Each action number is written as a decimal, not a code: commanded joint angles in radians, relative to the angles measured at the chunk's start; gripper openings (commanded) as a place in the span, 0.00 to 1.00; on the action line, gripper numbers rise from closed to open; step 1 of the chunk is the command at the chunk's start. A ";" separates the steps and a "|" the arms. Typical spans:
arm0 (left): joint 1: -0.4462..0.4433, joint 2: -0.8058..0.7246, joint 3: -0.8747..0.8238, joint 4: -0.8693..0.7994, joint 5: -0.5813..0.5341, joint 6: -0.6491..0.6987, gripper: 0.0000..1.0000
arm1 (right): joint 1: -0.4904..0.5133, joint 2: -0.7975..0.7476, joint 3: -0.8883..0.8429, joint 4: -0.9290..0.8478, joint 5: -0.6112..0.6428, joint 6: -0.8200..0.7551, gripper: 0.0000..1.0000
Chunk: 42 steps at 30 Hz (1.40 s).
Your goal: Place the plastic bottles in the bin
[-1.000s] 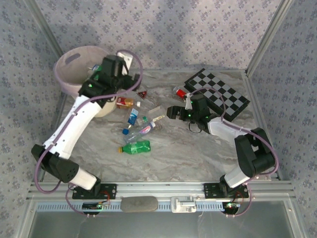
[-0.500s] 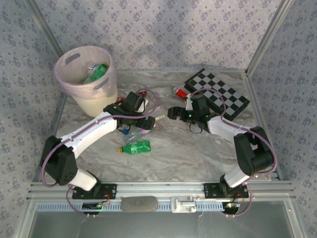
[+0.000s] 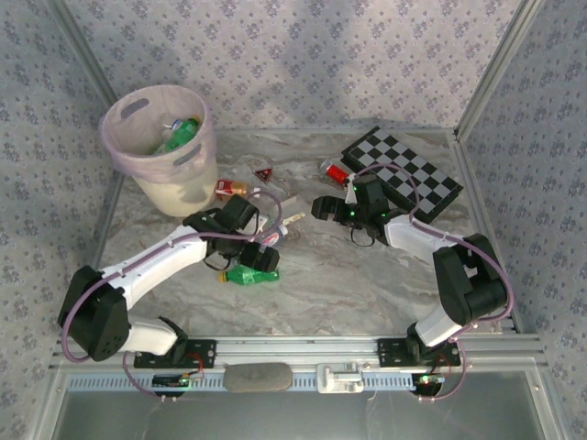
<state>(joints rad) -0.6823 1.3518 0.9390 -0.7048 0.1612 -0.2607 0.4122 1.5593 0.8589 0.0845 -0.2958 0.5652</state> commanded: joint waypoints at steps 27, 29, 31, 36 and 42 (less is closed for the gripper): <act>-0.083 0.103 -0.134 0.136 -0.094 -0.111 0.88 | 0.016 -0.026 0.000 -0.006 0.031 0.014 0.99; -0.086 0.116 -0.138 0.154 -0.094 -0.117 0.86 | 0.014 -0.030 -0.004 -0.004 0.032 0.015 0.99; -0.088 0.132 -0.145 0.168 -0.094 -0.122 0.82 | 0.012 -0.033 -0.006 -0.005 0.033 0.013 0.99; -0.089 0.149 -0.151 0.180 -0.093 -0.125 0.61 | 0.009 -0.033 -0.003 -0.005 0.030 0.010 0.99; -0.089 0.116 -0.140 0.170 -0.092 -0.114 0.44 | 0.005 -0.027 0.004 0.001 0.025 0.012 0.99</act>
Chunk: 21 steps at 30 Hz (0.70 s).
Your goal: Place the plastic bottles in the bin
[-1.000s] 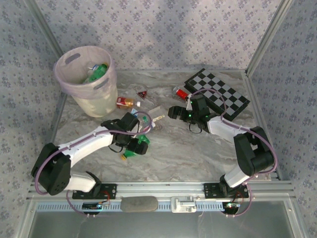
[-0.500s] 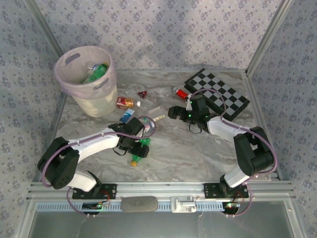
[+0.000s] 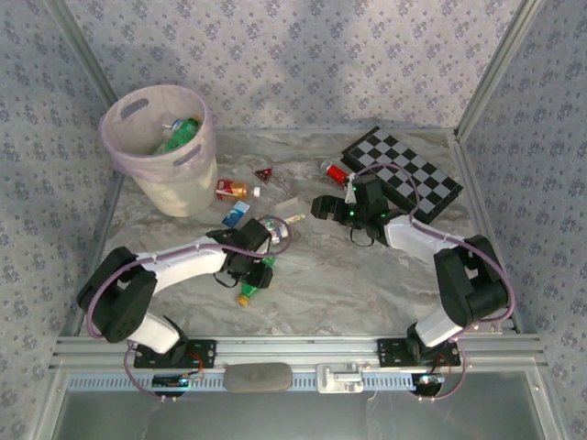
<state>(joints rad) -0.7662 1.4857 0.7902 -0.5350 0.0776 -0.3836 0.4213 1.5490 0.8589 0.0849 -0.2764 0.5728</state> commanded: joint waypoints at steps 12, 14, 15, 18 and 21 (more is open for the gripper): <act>0.000 -0.188 0.100 -0.041 -0.052 -0.021 0.38 | -0.019 -0.029 -0.013 0.032 -0.020 0.009 0.99; 0.005 -0.215 0.138 -0.045 -0.062 -0.028 0.38 | -0.022 -0.035 -0.024 0.042 -0.023 0.012 0.99; 0.010 -0.229 0.159 -0.043 -0.067 -0.031 0.38 | -0.023 -0.039 -0.029 0.047 -0.024 0.014 0.99; 0.033 -0.262 0.216 -0.022 -0.085 -0.035 0.38 | -0.026 -0.047 -0.050 0.073 -0.030 0.022 0.99; 0.074 -0.288 0.271 0.028 -0.099 -0.037 0.38 | -0.027 -0.052 -0.072 0.116 -0.045 0.038 0.99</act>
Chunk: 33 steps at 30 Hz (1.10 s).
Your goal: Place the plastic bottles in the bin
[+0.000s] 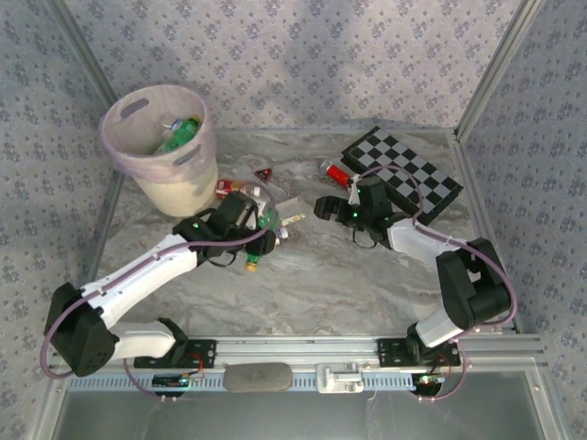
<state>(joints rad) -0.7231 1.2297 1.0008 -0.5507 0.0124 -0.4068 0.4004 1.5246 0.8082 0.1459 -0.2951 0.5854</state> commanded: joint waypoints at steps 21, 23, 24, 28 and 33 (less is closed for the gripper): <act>0.479 0.235 0.754 0.012 -0.040 0.285 0.38 | 0.033 0.024 -0.102 0.337 -0.249 0.088 0.99; 0.525 0.273 0.802 -0.013 -0.045 0.301 0.39 | 0.035 0.029 -0.101 0.340 -0.255 0.088 0.99; 0.549 0.294 0.829 -0.028 -0.043 0.307 0.39 | 0.038 0.031 -0.101 0.342 -0.257 0.088 0.99; 0.629 0.367 0.917 -0.077 -0.051 0.337 0.39 | 0.044 0.032 -0.099 0.341 -0.256 0.090 0.99; 0.699 0.456 1.014 -0.123 -0.080 0.376 0.39 | 0.049 0.034 -0.094 0.333 -0.248 0.093 0.99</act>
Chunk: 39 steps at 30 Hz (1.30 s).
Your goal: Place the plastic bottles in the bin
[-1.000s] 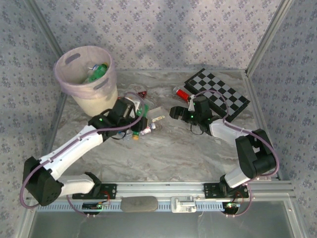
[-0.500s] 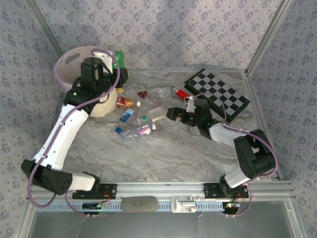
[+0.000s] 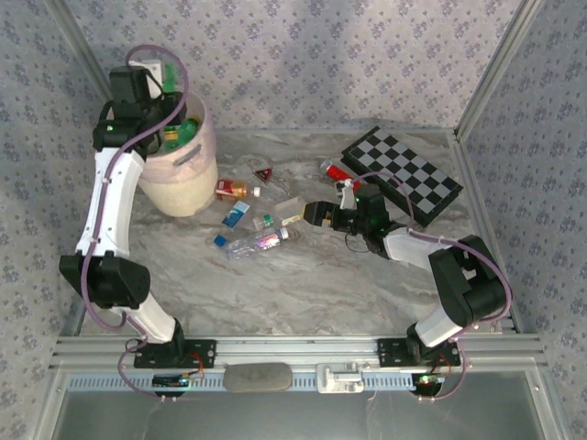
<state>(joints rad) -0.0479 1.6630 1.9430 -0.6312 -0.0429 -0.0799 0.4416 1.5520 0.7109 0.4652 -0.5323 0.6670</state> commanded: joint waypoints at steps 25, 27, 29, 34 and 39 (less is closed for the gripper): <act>0.081 0.056 0.072 -0.096 -0.004 -0.017 1.00 | 0.073 0.012 0.095 -0.213 0.233 0.002 0.99; 0.076 0.014 0.053 -0.085 0.038 -0.044 1.00 | 0.076 0.025 0.114 -0.234 0.247 0.014 0.99; 0.063 -0.036 0.015 -0.060 0.064 -0.067 1.00 | 0.078 0.042 0.131 -0.251 0.268 0.035 0.99; -0.046 -0.175 -0.182 0.050 0.084 -0.111 1.00 | 0.099 0.095 0.190 -0.302 0.347 0.123 0.99; -0.191 -0.305 -0.447 0.229 0.065 -0.172 1.00 | 0.128 0.151 0.240 -0.305 0.375 0.252 0.99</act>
<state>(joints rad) -0.1932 1.3891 1.6085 -0.5224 0.0120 -0.1959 0.5510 1.6730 0.9066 0.1902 -0.2031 0.8200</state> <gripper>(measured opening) 0.997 0.990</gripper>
